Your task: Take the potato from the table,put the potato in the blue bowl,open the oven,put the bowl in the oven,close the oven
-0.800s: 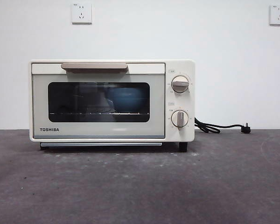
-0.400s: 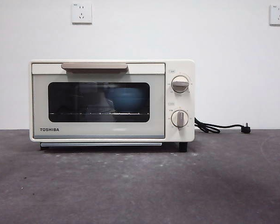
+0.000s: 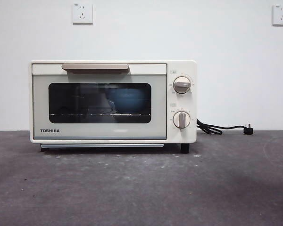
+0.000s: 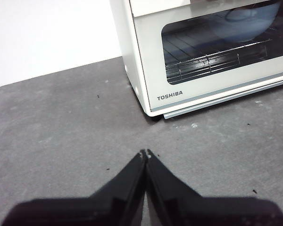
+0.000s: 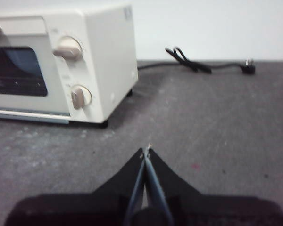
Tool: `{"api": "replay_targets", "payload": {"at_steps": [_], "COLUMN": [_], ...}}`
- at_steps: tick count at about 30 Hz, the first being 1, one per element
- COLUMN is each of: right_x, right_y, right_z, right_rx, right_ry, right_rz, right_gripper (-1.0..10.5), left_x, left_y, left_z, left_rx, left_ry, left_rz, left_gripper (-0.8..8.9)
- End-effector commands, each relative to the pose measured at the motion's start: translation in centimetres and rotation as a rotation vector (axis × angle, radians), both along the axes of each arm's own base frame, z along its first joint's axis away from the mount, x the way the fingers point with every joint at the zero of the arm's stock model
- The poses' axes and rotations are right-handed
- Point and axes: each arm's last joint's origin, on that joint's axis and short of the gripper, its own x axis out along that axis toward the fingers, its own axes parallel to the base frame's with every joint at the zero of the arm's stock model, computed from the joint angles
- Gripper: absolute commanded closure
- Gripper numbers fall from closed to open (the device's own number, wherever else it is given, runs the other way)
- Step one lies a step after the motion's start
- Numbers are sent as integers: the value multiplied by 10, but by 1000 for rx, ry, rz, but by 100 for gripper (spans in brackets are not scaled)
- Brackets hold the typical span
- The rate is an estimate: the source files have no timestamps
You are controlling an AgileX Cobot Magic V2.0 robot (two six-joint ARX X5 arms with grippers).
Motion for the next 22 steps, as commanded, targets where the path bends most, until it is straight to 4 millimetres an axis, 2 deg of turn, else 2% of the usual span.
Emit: {"api": "replay_targets", "payload": {"at_steps": [1, 22], "right_x": [0, 0], "right_y": [0, 0], "right_z": [-5, -8], "right_rx": [16, 70], "right_ry": [36, 82], "right_rz": [-8, -14], "right_gripper": [946, 946], "left_x": [0, 0], "left_y": [0, 0], "left_z": [-4, -4], "left_rx": [-6, -6], "left_ry": [8, 8], "left_rz": [5, 5], "left_gripper": [818, 817]}}
